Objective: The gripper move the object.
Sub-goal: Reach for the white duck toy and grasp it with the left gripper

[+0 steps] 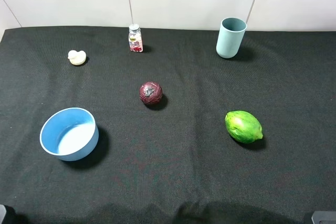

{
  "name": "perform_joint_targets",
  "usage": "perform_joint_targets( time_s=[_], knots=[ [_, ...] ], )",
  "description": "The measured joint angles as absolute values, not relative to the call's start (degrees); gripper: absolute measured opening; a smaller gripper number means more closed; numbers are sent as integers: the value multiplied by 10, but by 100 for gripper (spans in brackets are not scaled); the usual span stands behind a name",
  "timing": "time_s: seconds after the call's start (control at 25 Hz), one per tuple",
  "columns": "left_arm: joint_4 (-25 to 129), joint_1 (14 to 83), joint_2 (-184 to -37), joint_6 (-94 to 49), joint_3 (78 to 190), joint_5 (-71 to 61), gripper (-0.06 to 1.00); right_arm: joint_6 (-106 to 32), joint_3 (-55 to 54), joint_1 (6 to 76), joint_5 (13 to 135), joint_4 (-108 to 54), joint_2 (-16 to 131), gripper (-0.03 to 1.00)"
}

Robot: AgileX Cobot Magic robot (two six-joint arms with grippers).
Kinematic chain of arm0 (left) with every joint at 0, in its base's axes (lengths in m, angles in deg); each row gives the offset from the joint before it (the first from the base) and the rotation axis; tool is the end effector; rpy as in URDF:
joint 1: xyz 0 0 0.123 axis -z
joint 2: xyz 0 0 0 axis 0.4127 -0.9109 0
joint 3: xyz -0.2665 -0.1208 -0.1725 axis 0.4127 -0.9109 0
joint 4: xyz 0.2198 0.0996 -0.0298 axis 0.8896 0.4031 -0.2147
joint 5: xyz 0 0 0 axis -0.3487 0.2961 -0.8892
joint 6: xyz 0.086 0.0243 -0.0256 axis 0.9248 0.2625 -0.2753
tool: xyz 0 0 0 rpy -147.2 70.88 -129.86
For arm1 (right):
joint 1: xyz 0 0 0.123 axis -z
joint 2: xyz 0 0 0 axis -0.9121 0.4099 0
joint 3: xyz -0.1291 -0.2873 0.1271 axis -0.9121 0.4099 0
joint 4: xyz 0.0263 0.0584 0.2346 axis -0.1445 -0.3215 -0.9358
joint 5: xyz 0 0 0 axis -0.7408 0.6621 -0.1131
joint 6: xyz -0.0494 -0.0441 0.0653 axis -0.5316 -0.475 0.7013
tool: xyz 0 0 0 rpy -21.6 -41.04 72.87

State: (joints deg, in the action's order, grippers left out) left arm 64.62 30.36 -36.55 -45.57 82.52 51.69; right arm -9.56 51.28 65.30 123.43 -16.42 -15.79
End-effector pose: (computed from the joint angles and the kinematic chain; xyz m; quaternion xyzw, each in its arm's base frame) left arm -0.0657 0.0055 0.2690 0.1297 0.8433 0.0166 0.5213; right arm -0.0650 -0.0038 0.2743 0.0279 0.8419 0.0022 0.5389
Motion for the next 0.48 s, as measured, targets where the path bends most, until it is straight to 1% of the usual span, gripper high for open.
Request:
perform_joint_targets(
  time_s=[0.48],
  knots=[
    [646, 304, -366, -456, 825, 517, 99, -96, 513, 653, 1234, -164, -158, 69]
  ],
)
